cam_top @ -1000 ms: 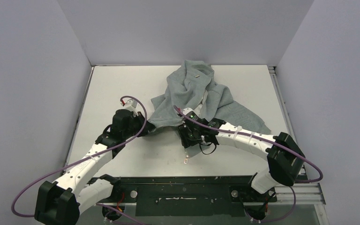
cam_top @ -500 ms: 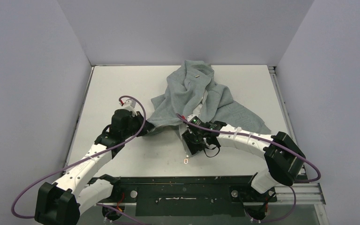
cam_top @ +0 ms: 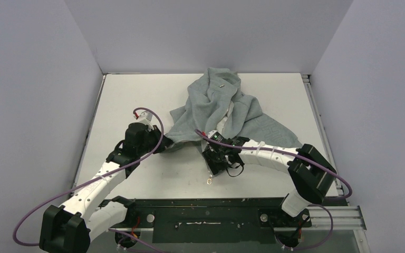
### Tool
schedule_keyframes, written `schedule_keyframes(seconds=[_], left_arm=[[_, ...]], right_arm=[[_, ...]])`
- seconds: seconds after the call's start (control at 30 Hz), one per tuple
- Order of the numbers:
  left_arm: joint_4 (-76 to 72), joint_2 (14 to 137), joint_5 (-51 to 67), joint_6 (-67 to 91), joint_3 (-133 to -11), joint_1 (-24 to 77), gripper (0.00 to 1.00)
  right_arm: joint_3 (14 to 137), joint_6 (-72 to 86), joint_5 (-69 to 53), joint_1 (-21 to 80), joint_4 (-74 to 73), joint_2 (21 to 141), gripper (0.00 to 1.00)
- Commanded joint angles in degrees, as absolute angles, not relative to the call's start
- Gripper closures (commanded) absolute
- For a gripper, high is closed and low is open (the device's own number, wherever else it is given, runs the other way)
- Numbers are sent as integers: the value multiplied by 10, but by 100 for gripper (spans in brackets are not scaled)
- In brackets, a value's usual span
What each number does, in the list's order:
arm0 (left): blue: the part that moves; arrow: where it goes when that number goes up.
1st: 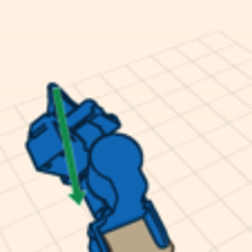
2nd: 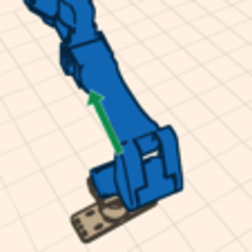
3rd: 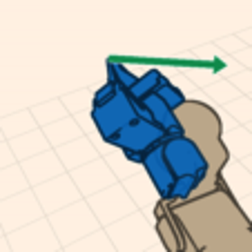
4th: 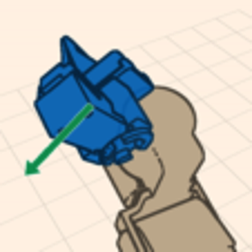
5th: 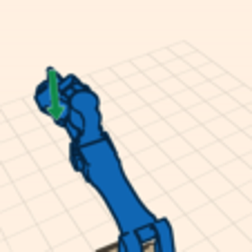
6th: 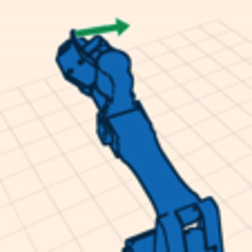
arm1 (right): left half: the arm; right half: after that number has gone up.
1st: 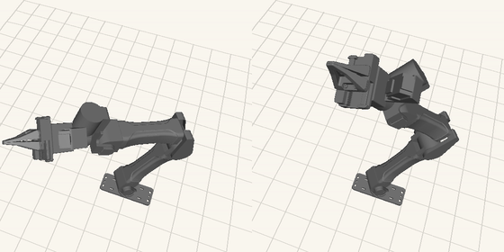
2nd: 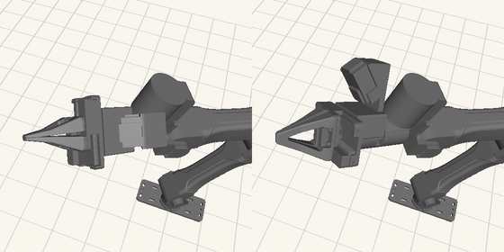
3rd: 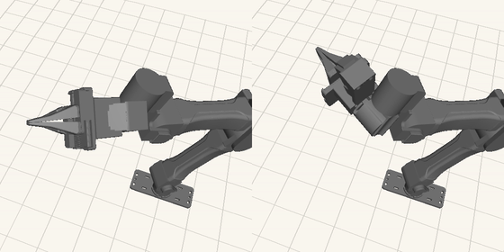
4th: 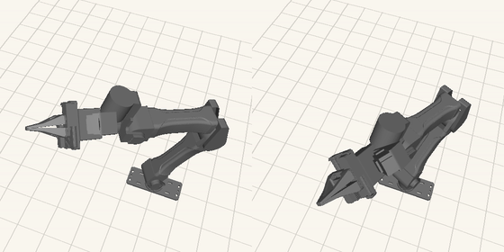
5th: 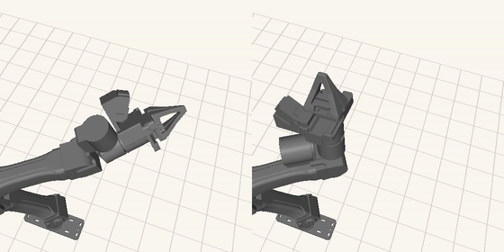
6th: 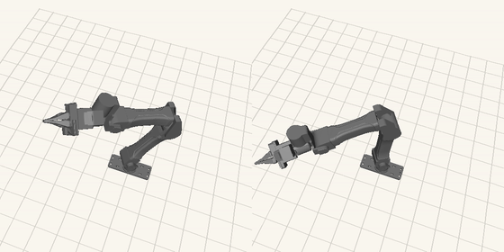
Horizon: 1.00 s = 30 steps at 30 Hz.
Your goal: Zip up the jacket
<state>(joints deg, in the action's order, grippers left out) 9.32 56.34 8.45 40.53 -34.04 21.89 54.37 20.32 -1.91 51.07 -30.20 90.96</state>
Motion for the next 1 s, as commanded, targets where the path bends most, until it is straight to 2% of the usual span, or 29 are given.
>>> schedule_keyframes(seconds=[0.0, 0.7, 0.97], left_arm=[[82, 558, 89, 408, -346, 212, 100], [87, 566, 94, 403, -344, 201, 100], [93, 556, 97, 400, -342, 194, 100]], right_arm=[[557, 215, -5, 518, -279, 924, 39], [539, 225, 41, 537, -270, 965, 39], [507, 230, 16, 537, -237, 1001, 53]])
